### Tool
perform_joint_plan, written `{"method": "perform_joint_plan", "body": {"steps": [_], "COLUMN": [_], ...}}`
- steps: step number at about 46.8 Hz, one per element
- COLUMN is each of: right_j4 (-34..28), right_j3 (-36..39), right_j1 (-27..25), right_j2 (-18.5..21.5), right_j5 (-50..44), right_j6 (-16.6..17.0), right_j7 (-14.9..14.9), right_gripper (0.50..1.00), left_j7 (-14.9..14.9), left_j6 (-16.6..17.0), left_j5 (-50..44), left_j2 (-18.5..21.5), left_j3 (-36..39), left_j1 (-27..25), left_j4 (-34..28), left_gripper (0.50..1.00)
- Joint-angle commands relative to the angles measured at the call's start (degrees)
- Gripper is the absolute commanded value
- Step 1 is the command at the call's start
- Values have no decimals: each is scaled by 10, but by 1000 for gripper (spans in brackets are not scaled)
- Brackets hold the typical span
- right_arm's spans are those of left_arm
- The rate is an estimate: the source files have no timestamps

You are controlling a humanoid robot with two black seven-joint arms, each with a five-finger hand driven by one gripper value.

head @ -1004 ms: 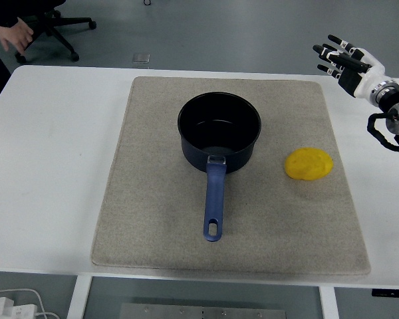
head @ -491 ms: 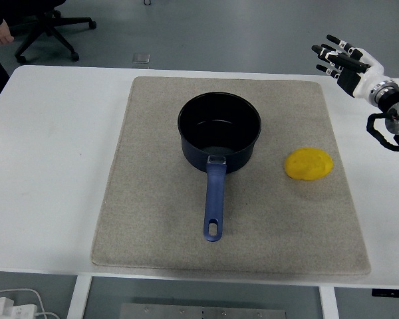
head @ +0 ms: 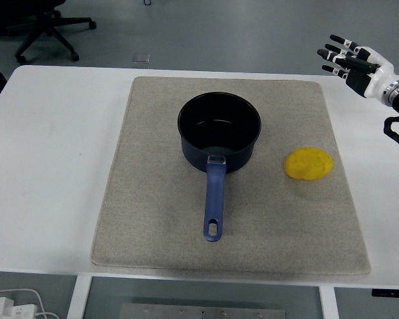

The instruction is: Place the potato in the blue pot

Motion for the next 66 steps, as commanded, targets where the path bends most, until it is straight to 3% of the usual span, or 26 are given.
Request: {"method": "perform_joint_plan", "body": {"steps": [1,12,19,27,35,41,53,66], "right_j4": [1,2,2,3,3,10,111,313], "right_j3": [1,-3,-3,-5,-3,-3,0,0], "right_j1": [2,-1,-6,-28,-43,-43,-43,-54], "right_j2": [-12,-56,-73,-94,-113,-124,-179,-278], "right_j5": [-5,-32,-42,-76,-152,-185,-308,-428], "right_j6": [22,90,116,171,171,171,171,171], "right_j7": [0,0,1,26,79,96,156,160], "right_gripper": [926,926,926,926,926,926,926,926], "left_j7": [0,0,0,0,0,0,0,0], "left_j6": [0,0,-1,-1,-2,-2,-2,-2], "left_j5": [0,0,0,1,1,2,2,2], "left_j2": [0,0,0,0,0,0,0,0], "left_j3": [0,0,1,0,0,0,0,0], "left_j1": [0,0,0,-5,-7,-9,-12,-12], "left_j4": [0,-1,-3,-4,-5,-8,-8,-8], "left_gripper": [996,996,996,996,996,996,996,996]}}
